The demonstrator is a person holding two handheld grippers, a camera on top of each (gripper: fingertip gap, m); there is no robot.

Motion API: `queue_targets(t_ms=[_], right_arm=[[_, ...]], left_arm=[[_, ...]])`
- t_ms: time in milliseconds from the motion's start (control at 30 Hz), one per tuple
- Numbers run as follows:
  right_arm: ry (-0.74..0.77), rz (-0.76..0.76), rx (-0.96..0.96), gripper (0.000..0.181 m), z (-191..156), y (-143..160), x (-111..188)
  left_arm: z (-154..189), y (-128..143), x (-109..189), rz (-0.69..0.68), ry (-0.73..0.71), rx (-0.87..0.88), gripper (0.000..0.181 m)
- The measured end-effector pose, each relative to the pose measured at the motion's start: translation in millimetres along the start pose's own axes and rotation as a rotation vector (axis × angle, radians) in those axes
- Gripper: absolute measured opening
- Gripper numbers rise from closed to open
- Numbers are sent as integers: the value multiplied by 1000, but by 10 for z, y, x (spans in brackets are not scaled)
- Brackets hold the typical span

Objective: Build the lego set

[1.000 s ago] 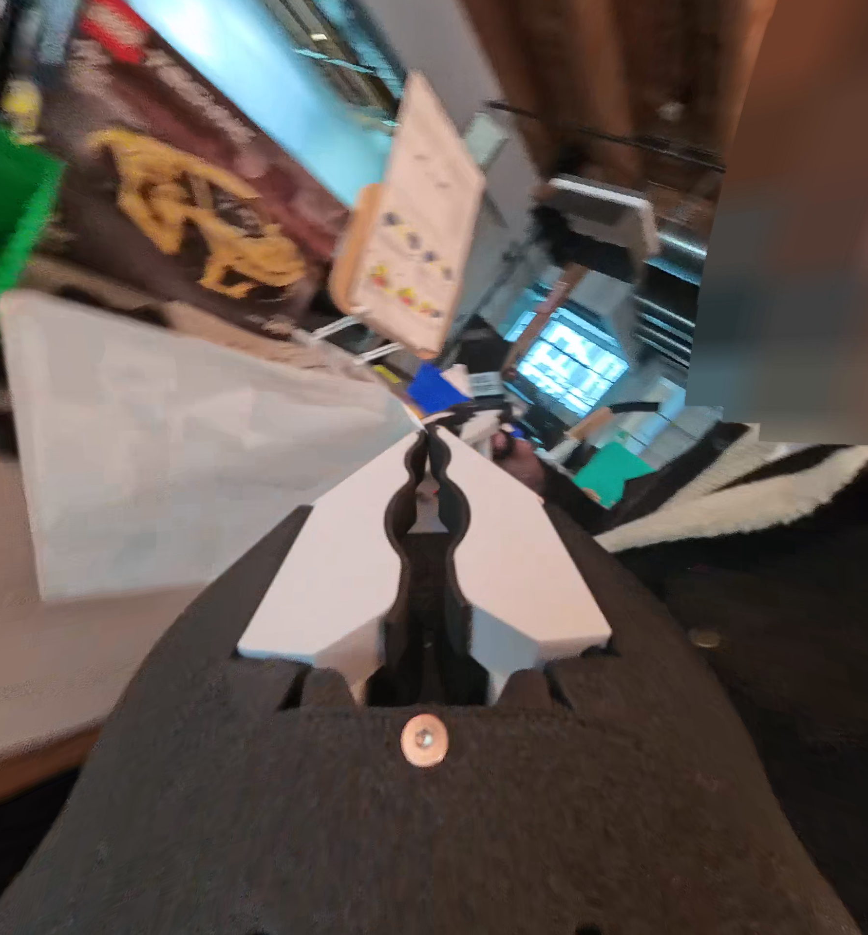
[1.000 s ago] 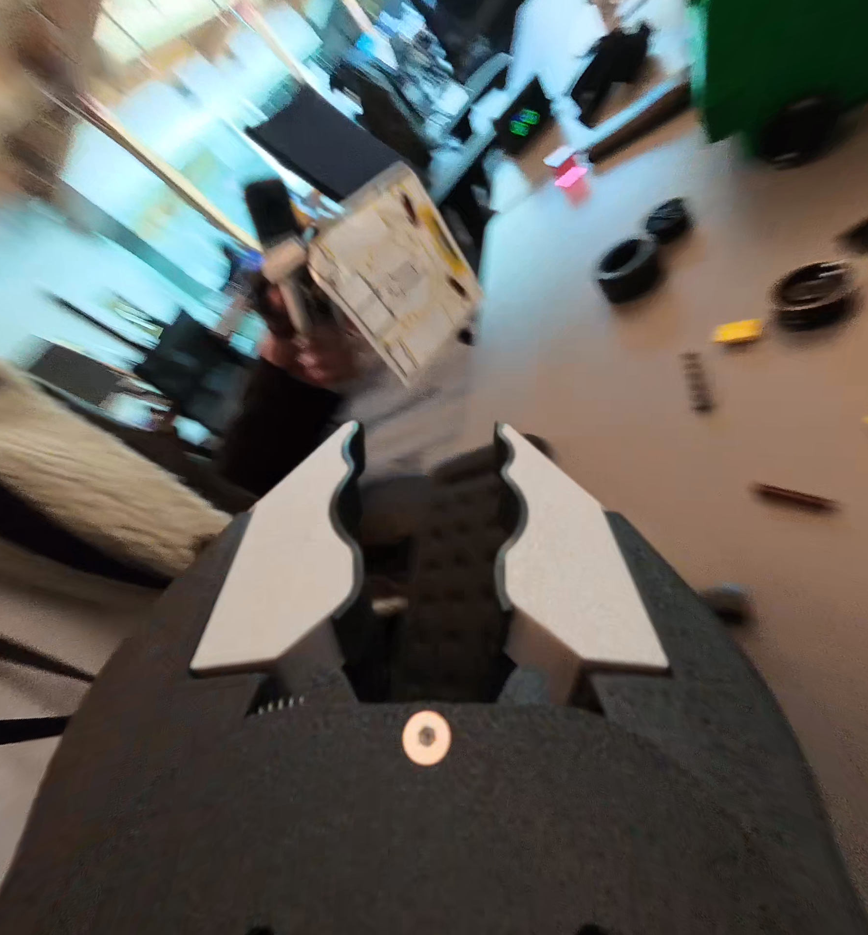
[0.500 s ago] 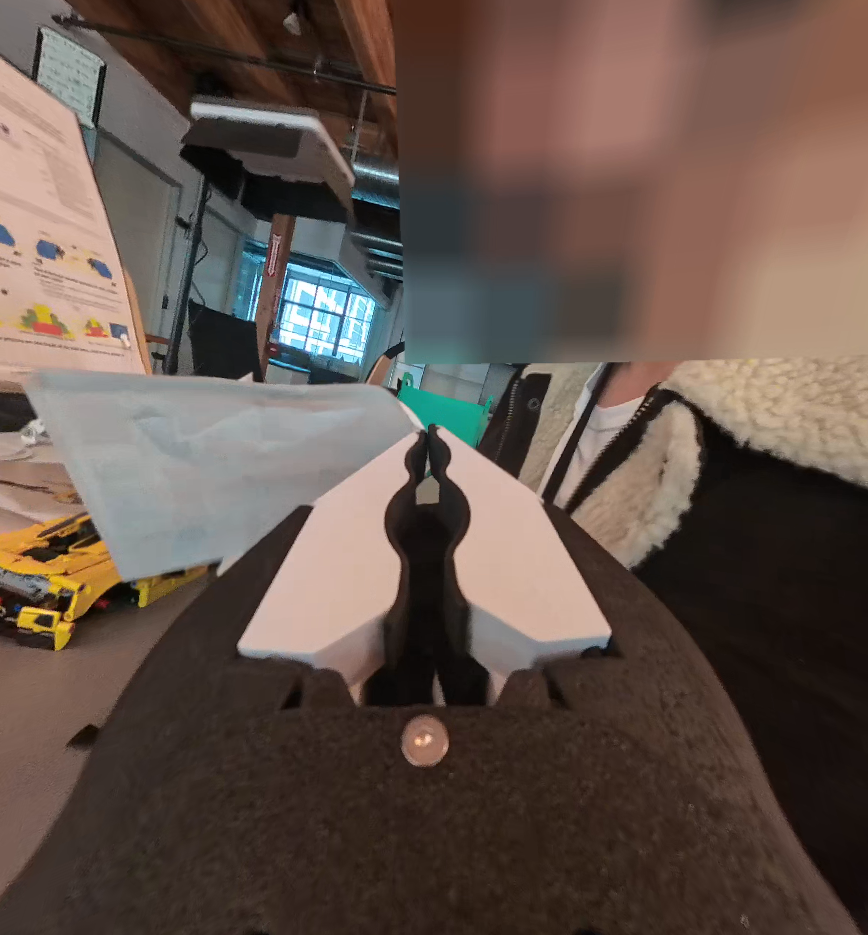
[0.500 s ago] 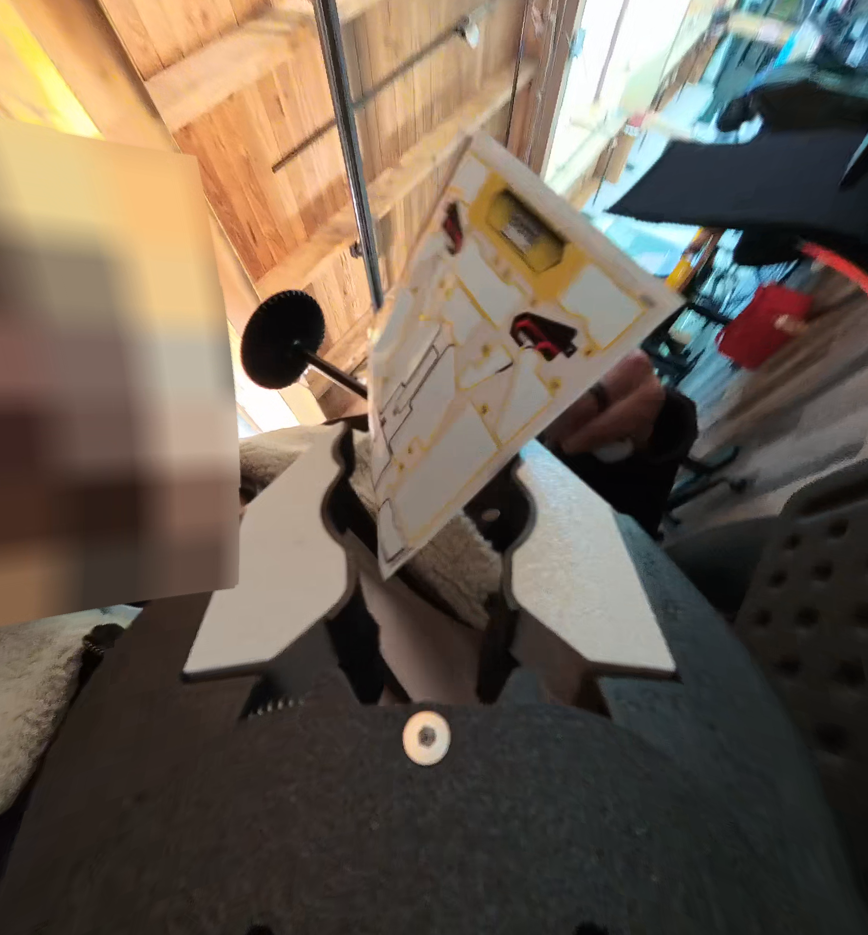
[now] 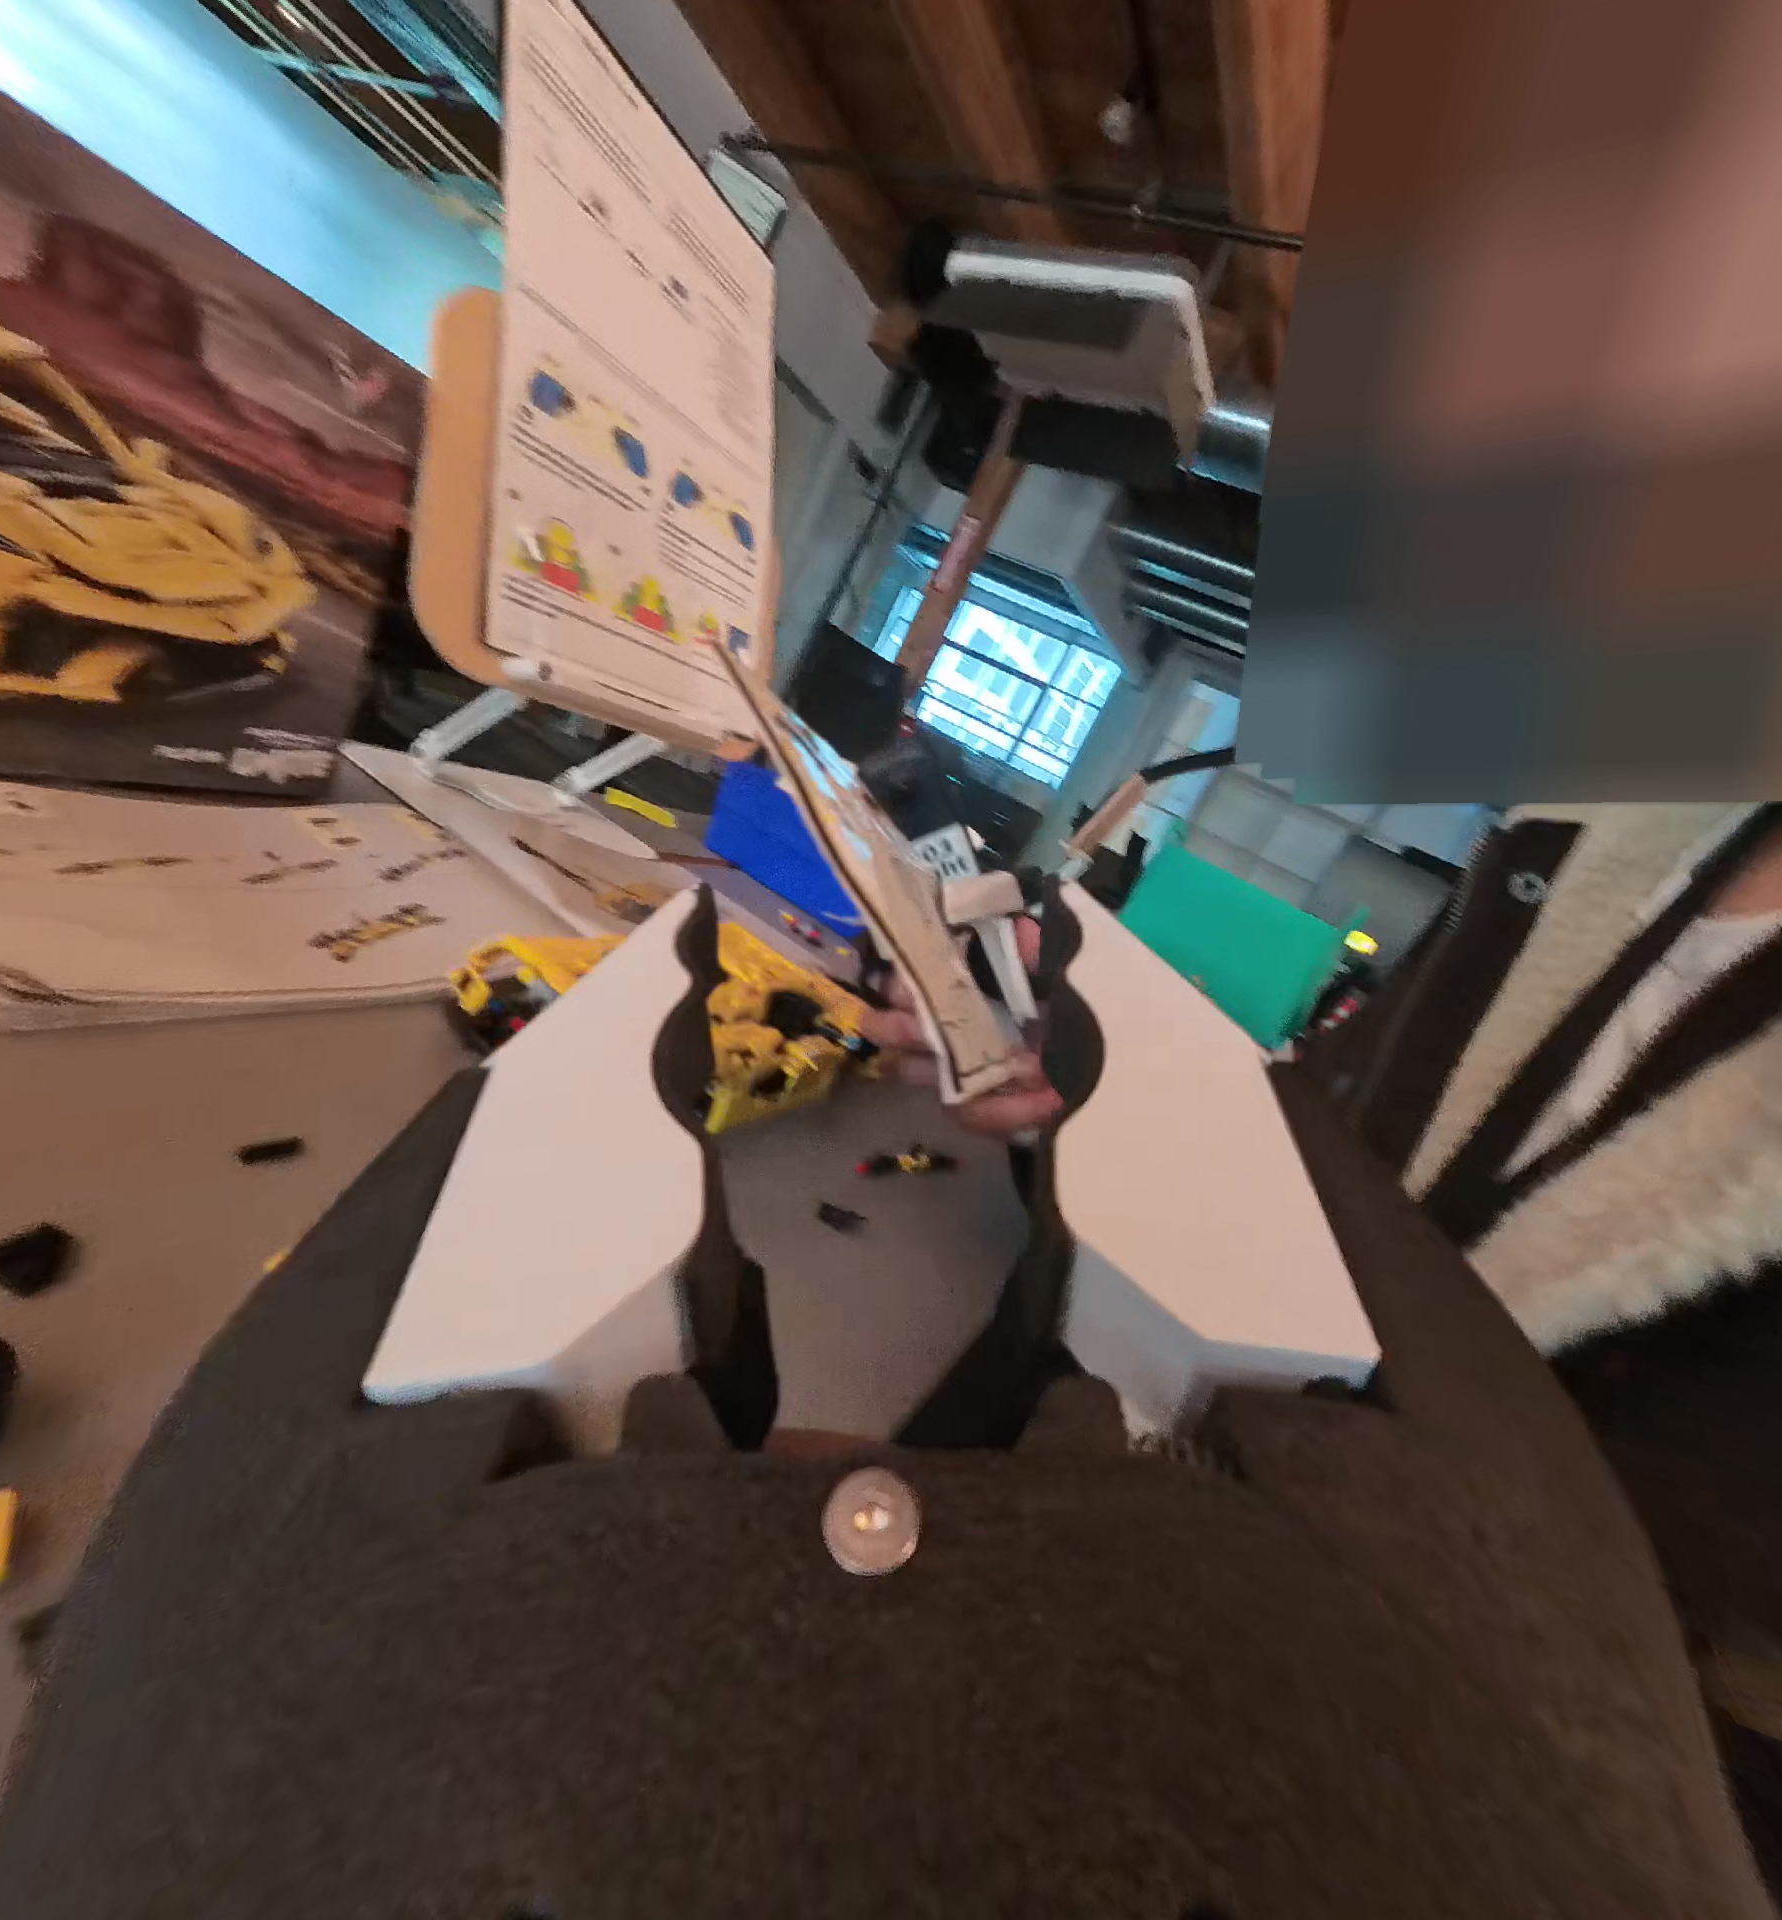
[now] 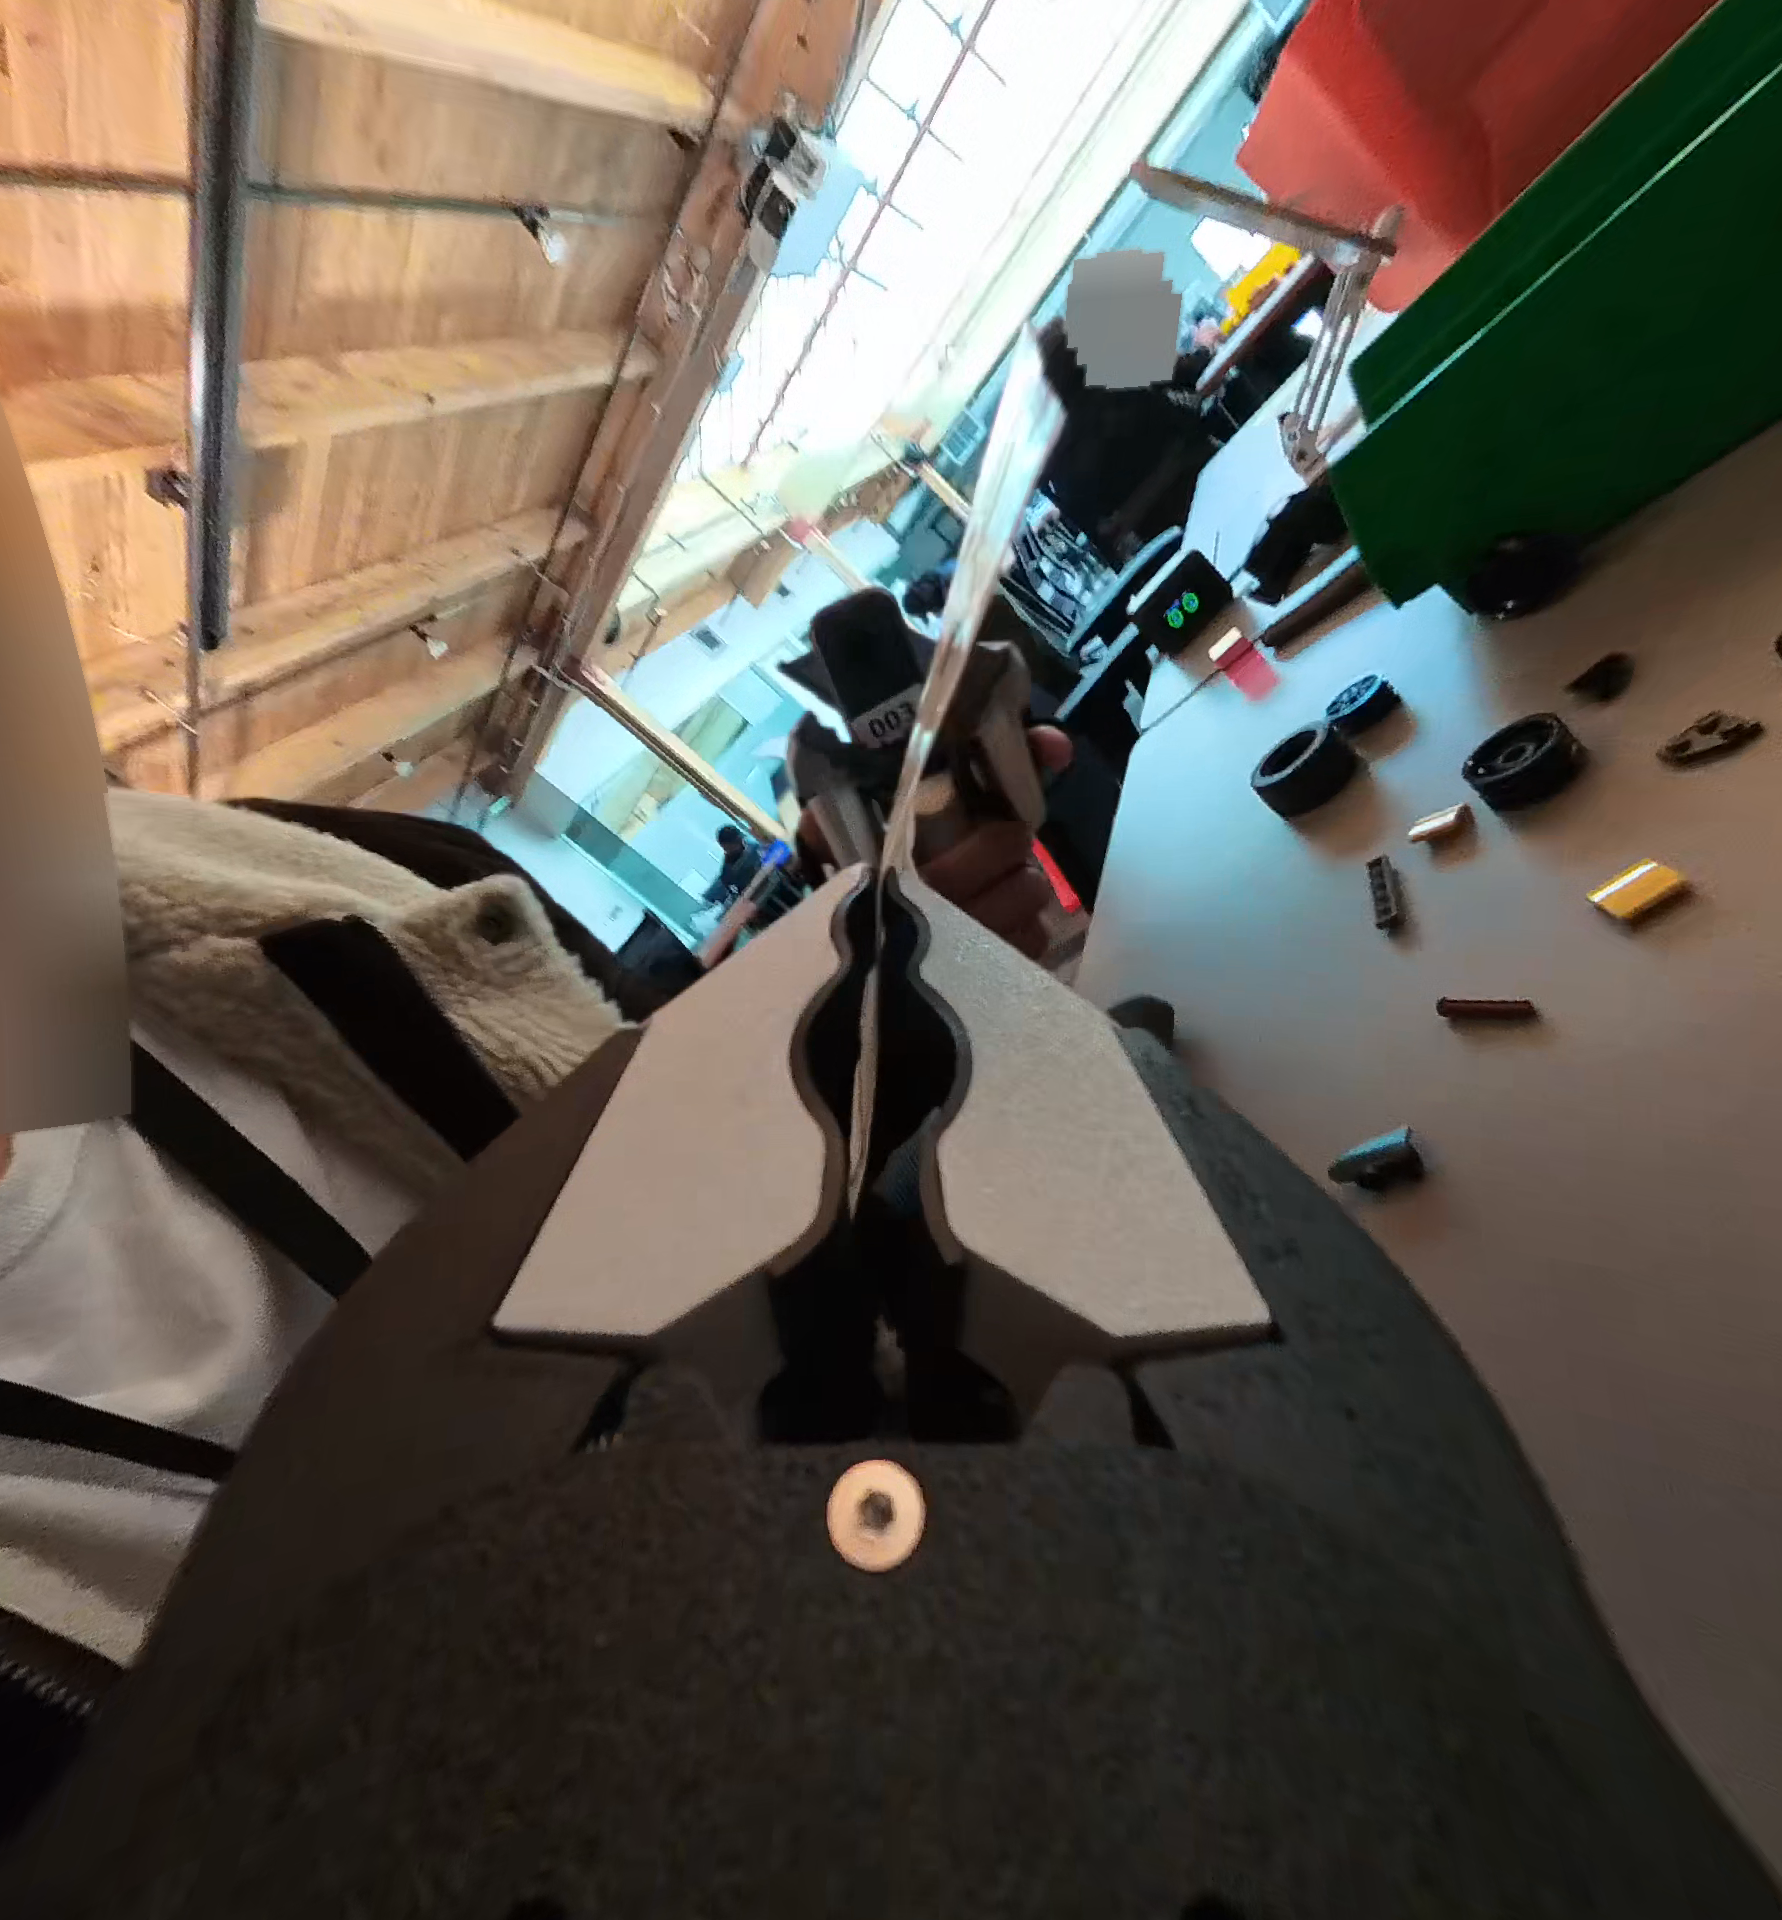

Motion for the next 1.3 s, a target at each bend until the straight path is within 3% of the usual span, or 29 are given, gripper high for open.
queue_targets(t_ms=[133,333,433,533,800,1300], right_arm=[[-56,36,-51,0,19,-9,29],[-13,21,-24,0,64,8,42],[-14,27,-33,0,73,3,54],[-16,14,-34,0,74,23,31],[-15,12,-36,0,74,28,22],[7,-28,-11,0,89,67,-17]], left_arm=[[-127,-80,-313,-8,-73,2,64],[-200,-35,-652,-102,-45,108,62],[-207,-42,-683,-105,-21,154,41],[-185,-72,-676,-91,9,222,34],[-247,-39,-592,-98,-125,87,11],[-147,-95,-611,-86,-104,120,11]])
Point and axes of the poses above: each gripper's, where its closed fingertips meet, x back along the fingers, y out of its underside, z = x × y across the jaws, the point moved 7 cm from there along x, back along the fingers, and after that the axes turned 12 degrees about x, right-handed, at the moved point
